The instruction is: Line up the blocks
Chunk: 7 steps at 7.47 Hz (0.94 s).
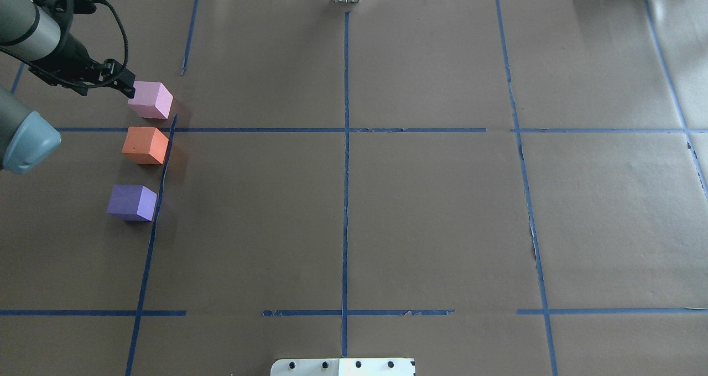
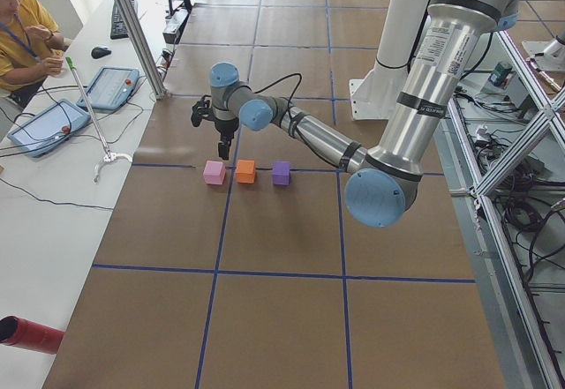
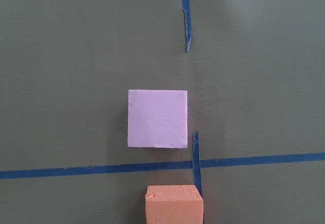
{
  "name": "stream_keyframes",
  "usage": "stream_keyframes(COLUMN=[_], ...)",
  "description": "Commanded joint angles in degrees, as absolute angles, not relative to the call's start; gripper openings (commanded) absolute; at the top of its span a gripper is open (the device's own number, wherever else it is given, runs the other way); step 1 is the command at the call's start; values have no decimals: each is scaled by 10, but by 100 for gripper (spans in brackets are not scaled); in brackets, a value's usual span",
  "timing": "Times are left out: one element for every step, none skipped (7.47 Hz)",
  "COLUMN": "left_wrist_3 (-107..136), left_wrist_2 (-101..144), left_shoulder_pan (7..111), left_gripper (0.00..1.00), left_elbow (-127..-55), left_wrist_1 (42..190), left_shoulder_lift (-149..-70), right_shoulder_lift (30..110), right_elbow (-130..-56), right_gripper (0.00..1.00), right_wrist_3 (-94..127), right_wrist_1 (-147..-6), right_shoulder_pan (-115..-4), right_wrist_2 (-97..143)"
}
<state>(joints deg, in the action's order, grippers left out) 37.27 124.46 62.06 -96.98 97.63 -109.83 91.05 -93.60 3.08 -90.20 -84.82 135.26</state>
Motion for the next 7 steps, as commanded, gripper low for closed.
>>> stream_keyframes(left_wrist_3=[284,242,187,132,74,46,11], left_wrist_2=[1246,1267,1285,1301,1302,1302,1302], left_shoulder_pan=[692,720,765,802,834,860,882], left_gripper=[100,100,100,100,99,98,97], left_elbow=[-942,-917,-887,-855,-837,-833,-815], left_wrist_1=[980,986,997,997,996,998,998], left_shoulder_lift=[-1092,-1075,-1073,-1072,-1060,-1042,-1035], right_shoulder_lift=[911,911,911,911,911,911,911], right_elbow=[-936,-936,-936,-936,-936,-936,-936], right_gripper=[100,100,100,100,100,100,100], right_wrist_3=[31,31,31,31,31,31,31], right_wrist_1=[-903,-903,-903,-903,-902,-903,-903], right_shoulder_pan=[-848,-848,-848,-848,-848,-848,-848], right_wrist_2=[1353,1353,1353,1353,1353,1353,1353])
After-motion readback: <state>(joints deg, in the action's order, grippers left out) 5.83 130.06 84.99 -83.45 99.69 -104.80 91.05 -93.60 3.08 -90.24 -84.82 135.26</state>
